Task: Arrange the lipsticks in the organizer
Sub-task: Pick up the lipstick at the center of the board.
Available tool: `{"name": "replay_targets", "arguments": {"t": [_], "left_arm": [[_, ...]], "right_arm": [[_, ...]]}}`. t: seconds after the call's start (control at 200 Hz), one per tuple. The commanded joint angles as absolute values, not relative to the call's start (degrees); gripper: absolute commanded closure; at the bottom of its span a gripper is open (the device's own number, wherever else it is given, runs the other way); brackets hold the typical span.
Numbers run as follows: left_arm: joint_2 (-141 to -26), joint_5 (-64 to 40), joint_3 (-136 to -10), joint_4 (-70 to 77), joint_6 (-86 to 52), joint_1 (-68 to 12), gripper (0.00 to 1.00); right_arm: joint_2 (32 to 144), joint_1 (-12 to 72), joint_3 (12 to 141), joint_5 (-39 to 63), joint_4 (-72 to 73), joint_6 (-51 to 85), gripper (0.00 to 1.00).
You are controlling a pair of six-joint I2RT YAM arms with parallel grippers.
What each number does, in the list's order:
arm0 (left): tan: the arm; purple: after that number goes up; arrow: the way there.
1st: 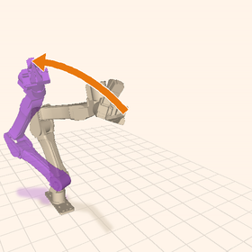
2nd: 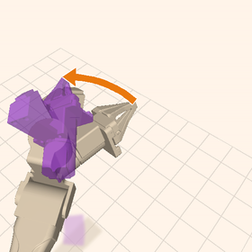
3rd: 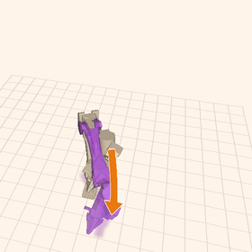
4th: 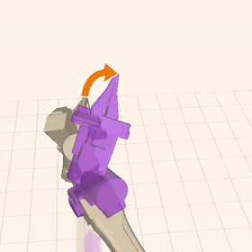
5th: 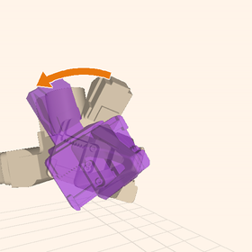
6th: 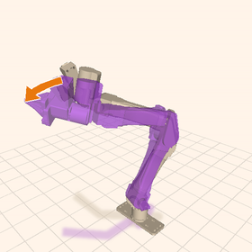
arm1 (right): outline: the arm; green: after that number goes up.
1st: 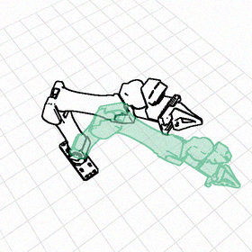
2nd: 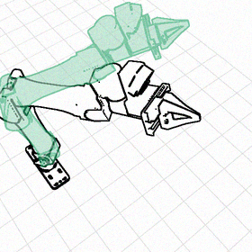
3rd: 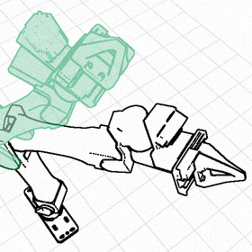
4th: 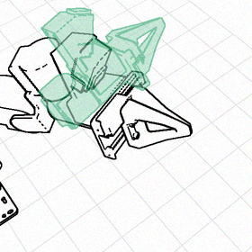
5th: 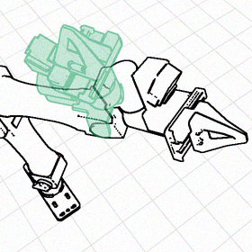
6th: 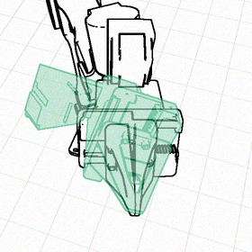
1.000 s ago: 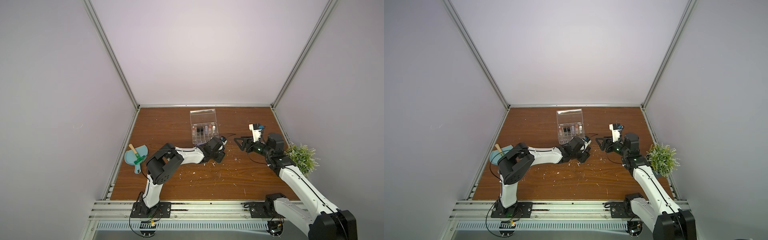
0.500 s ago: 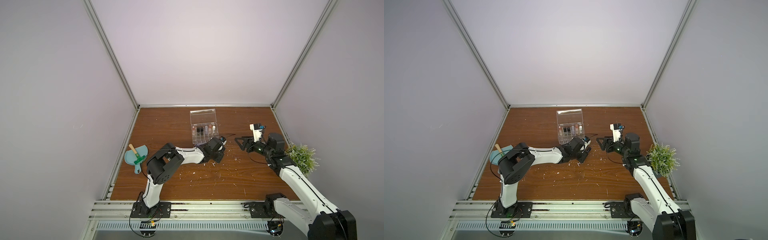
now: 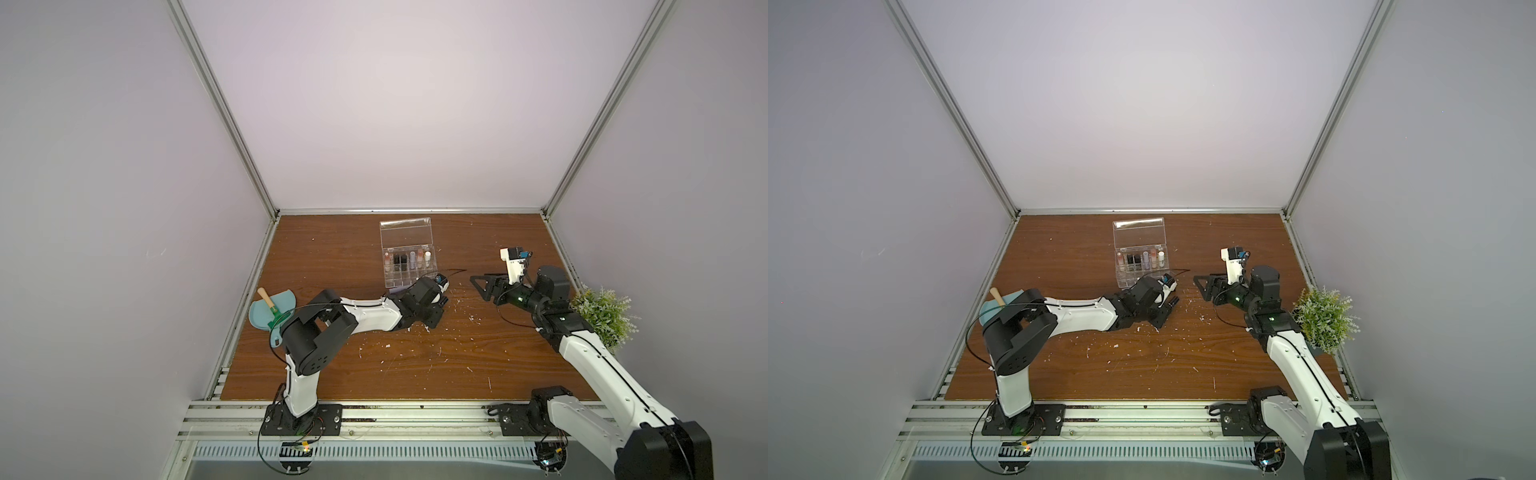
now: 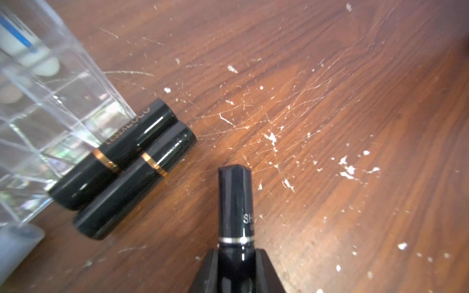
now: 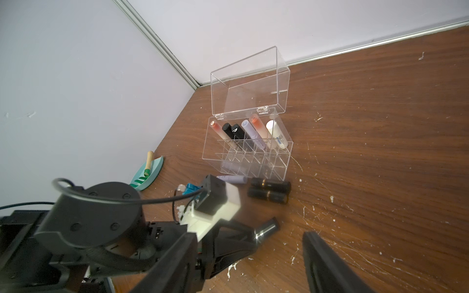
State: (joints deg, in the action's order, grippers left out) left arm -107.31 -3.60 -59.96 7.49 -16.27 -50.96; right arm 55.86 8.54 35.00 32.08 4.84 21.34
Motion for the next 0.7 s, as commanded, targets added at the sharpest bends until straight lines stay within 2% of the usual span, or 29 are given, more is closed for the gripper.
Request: {"name": "replay_targets", "arguments": {"t": [0.0, 0.115, 0.235, 0.385, 0.51, 0.695], "left_arm": [[-104.1, -4.7, -59.0, 9.5, -17.4, -50.6, 0.79], [-101.4, -7.2, -57.5, 10.9, -18.3, -50.3, 0.8], [-98.8, -10.6, -55.5, 12.8, -19.9, -49.7, 0.8], [-93.9, -17.2, -49.9, 20.2, -22.3, -48.0, 0.8], [-89.8, -22.9, -45.5, 25.4, -24.1, -46.2, 0.79], [-83.8, -25.3, -42.2, 27.7, -24.5, -45.8, 0.79]], "right_arm": [[54.8, 8.4, 36.6, 34.7, 4.6, 20.7, 0.27], [55.7, 8.3, 36.8, 37.9, 5.1, 21.4, 0.23], [57.1, 8.4, 36.9, 45.7, 8.0, 24.1, 0.17], [58.1, 8.5, 37.0, 52.3, 10.6, 26.5, 0.09], [59.9, 8.5, 34.9, 60.8, 19.6, 33.1, 0.12], [60.7, 8.8, 34.0, 62.9, 22.9, 35.3, 0.14]]}}
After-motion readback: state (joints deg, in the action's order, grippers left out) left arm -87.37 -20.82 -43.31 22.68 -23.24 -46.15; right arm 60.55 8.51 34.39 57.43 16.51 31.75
